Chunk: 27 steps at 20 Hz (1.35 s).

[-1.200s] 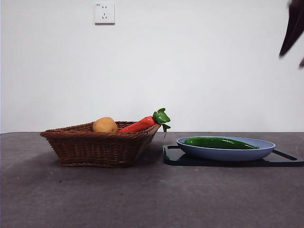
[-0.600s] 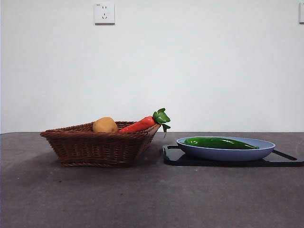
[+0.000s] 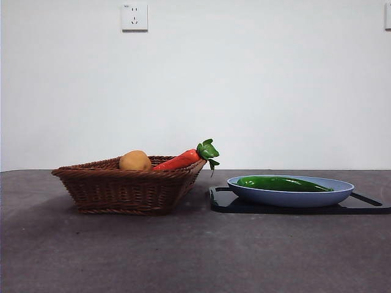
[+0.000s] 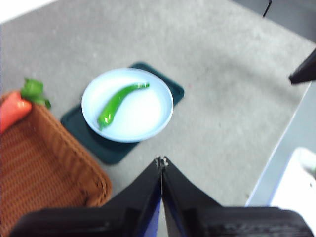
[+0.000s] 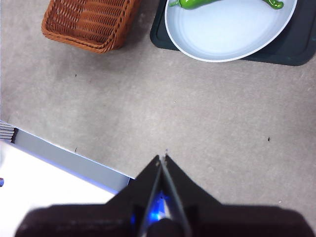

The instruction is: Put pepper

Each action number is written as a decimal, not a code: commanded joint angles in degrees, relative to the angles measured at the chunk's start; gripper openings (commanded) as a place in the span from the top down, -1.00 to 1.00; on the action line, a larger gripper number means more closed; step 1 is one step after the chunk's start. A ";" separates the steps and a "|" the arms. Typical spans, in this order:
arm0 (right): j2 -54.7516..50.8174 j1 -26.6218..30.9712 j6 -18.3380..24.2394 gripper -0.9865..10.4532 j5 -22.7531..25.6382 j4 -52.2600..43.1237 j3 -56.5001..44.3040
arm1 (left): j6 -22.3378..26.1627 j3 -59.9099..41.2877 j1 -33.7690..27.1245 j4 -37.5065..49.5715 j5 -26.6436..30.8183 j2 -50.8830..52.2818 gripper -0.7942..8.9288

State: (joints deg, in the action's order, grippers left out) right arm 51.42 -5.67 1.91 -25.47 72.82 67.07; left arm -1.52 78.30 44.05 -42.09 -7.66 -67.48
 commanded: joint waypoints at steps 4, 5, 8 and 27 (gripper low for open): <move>0.33 -0.02 -0.35 0.81 0.07 -0.46 1.05 | 2.91 0.87 -0.11 2.21 0.87 -0.24 0.82; 0.33 -0.02 -0.35 0.81 0.07 -0.48 1.05 | 4.46 0.87 -1.07 3.10 2.80 -0.13 0.82; 0.31 -0.02 -0.35 0.81 0.07 -0.48 1.05 | 5.88 0.81 -7.52 11.19 4.61 1.68 0.82; 0.31 -0.02 -0.35 0.81 0.09 -0.52 1.05 | 5.86 -55.19 -47.47 47.19 4.59 53.20 0.82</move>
State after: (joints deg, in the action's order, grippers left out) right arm 51.40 -5.65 1.91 -25.43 72.77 67.07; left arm 4.97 23.16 -3.20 4.29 -2.76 -14.76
